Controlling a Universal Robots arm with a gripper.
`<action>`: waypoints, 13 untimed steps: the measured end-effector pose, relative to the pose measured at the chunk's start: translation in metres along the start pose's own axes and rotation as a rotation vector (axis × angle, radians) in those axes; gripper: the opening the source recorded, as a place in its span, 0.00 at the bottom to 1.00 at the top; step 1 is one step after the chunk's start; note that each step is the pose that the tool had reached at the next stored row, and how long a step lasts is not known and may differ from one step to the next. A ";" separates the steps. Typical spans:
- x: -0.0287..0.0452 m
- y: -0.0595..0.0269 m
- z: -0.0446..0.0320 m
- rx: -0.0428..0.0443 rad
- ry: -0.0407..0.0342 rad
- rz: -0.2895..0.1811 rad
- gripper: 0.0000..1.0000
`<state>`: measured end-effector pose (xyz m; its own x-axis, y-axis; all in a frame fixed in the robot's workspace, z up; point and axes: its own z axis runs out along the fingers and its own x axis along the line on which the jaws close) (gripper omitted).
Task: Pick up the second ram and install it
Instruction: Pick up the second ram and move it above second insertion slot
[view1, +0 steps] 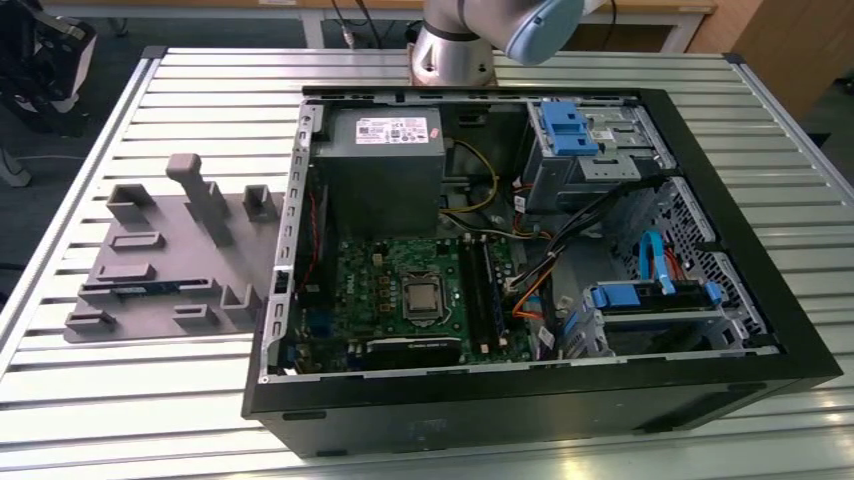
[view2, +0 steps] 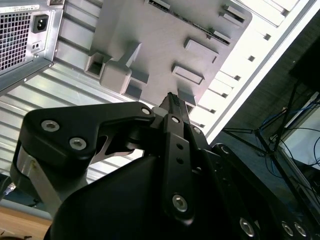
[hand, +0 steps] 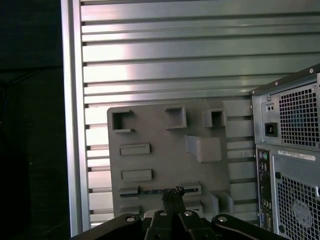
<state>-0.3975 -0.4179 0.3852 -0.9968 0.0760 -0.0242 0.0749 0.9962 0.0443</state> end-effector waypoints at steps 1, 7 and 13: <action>0.0000 0.0000 0.0000 0.0000 0.0000 -0.001 0.11; 0.0011 -0.0003 0.0000 -0.0004 0.0006 -0.015 0.11; 0.0027 -0.0005 0.0000 -0.0018 0.0033 -0.074 0.11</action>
<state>-0.4002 -0.4182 0.3851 -0.9997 0.0020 -0.0242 0.0010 0.9990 0.0443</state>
